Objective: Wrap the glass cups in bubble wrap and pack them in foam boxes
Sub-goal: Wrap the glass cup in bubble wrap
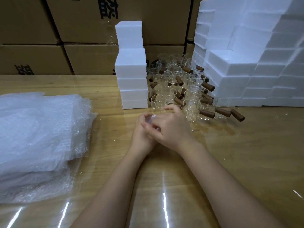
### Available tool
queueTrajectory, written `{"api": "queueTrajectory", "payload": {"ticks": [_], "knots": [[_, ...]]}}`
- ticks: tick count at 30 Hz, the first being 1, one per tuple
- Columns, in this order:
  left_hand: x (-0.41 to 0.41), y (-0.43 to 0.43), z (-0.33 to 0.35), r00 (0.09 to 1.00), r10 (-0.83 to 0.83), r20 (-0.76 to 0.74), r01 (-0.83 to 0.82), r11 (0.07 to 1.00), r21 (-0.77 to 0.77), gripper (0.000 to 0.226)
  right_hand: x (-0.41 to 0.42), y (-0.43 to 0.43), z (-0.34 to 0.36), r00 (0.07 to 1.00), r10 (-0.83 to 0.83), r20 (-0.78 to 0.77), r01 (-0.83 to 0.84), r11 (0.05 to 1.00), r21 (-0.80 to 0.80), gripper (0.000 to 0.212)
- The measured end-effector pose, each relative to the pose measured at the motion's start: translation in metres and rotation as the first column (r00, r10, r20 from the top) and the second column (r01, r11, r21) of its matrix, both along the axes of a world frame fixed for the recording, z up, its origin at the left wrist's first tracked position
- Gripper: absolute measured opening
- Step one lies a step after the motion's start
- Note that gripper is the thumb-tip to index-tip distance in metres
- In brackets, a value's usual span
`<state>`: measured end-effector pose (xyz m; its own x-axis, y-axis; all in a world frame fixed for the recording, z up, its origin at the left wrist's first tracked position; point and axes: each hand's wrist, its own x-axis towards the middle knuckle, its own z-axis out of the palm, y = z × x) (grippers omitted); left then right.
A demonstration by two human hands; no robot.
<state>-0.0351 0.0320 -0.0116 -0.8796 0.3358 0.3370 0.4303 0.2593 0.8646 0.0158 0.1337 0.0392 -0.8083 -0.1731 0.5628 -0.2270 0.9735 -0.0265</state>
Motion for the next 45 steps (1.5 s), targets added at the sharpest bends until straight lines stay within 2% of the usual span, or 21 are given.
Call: {"api": "queueTrajectory", "payload": {"ticks": [1,5,10,15,19,20,25,30,33,35,39,40,42,45], "knots": [[-0.001,0.0,0.0,1.0,-0.003,0.01,0.003,1.0,0.002,0.041,0.0,0.001,0.001,1.0,-0.002,0.008,0.002,1.0,0.017,0.056],[-0.006,0.003,-0.003,0.998,0.025,0.065,-0.028,0.998,0.051,0.044,-0.004,-0.008,-0.001,0.969,-0.051,0.241,0.022,0.993,0.119,0.058],[-0.01,0.006,-0.006,0.996,0.05,0.079,-0.056,0.995,0.084,0.039,-0.007,-0.012,-0.003,0.951,-0.023,0.309,0.0,0.997,0.075,0.06],[-0.007,0.006,-0.004,0.995,0.019,0.095,-0.031,0.992,0.123,0.043,-0.005,-0.013,-0.009,0.97,-0.002,0.241,-0.006,0.999,0.032,0.06],[-0.006,0.003,-0.006,0.998,0.025,0.059,-0.028,0.998,0.053,0.045,0.003,-0.01,-0.017,0.999,-0.033,-0.012,0.033,0.999,0.004,0.055],[-0.006,0.003,-0.006,0.998,0.035,0.05,-0.037,0.998,0.049,0.044,0.004,-0.01,-0.016,0.999,-0.043,-0.028,0.043,0.999,0.007,0.055],[-0.006,0.005,-0.003,0.998,0.061,0.031,-0.062,0.997,0.055,0.035,-0.002,-0.017,-0.006,0.97,-0.111,0.215,0.089,0.99,0.111,0.077],[-0.007,0.005,-0.004,0.997,0.062,0.051,-0.064,0.997,0.038,0.038,-0.01,-0.015,-0.005,0.942,-0.06,0.33,0.034,0.996,0.083,0.076],[-0.005,0.004,-0.002,0.997,0.053,0.059,-0.056,0.997,0.047,0.041,-0.009,-0.014,-0.008,0.945,-0.048,0.322,0.028,0.997,0.066,0.072],[-0.002,0.002,-0.001,0.998,0.053,0.045,-0.054,0.998,0.024,0.046,-0.004,-0.015,-0.012,0.965,-0.042,0.257,0.036,0.999,0.031,0.061],[0.003,-0.001,0.001,0.999,0.023,0.042,-0.022,0.999,-0.028,0.061,0.005,-0.012,-0.021,0.998,-0.032,-0.051,0.03,0.999,-0.039,0.044],[0.004,-0.001,0.001,0.999,0.027,0.043,-0.025,0.999,-0.037,0.065,0.005,-0.011,-0.021,0.996,-0.025,-0.084,0.021,0.998,-0.052,0.043],[0.005,-0.001,0.003,0.997,0.037,0.061,-0.035,0.999,-0.032,0.068,0.004,-0.01,-0.019,0.999,-0.01,-0.048,0.007,0.998,-0.059,0.046],[0.005,-0.001,0.002,0.998,0.041,0.038,-0.04,0.998,-0.043,0.06,0.0,-0.011,-0.016,0.993,-0.022,0.113,0.025,0.999,-0.02,0.058]]}}
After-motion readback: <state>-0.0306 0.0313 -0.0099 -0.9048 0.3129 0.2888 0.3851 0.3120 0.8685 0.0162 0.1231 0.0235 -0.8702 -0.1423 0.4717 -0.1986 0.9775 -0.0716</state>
